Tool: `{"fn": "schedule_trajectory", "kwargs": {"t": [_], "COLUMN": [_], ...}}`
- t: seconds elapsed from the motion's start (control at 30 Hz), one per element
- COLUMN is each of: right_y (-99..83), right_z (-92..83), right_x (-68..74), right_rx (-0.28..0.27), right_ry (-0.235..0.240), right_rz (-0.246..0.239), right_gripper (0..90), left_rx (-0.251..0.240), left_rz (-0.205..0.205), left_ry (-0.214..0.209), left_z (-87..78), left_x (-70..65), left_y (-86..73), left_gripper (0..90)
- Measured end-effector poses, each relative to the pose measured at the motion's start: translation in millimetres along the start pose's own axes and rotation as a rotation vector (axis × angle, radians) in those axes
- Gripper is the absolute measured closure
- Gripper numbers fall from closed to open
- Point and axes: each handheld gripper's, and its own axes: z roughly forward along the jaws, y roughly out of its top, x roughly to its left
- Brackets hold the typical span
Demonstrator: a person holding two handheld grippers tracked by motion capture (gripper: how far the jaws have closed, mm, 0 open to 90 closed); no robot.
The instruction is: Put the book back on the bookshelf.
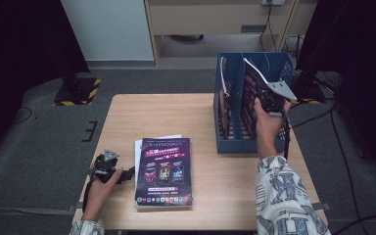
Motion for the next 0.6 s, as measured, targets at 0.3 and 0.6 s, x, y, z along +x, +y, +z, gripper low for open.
{"fn": "schedule_trajectory", "kwargs": {"t": [0.3,0.6], "right_y": [-0.2,-2.5], "right_z": [1.2,4.8], "right_x": [3.0,2.4], "right_rx": [0.0,-0.001], "right_ry": [-0.004,-0.041], "right_rz": [-0.013,-0.006], "right_gripper": [84.1,84.0], "left_rx": [0.0,0.0], "left_rz": [-0.001,-0.001], "left_ry": [0.002,0.002], "left_z": [-0.1,-0.1], "left_x": [-0.2,-0.2], "left_y": [-0.1,0.0], "left_gripper": [0.0,0.0]}}
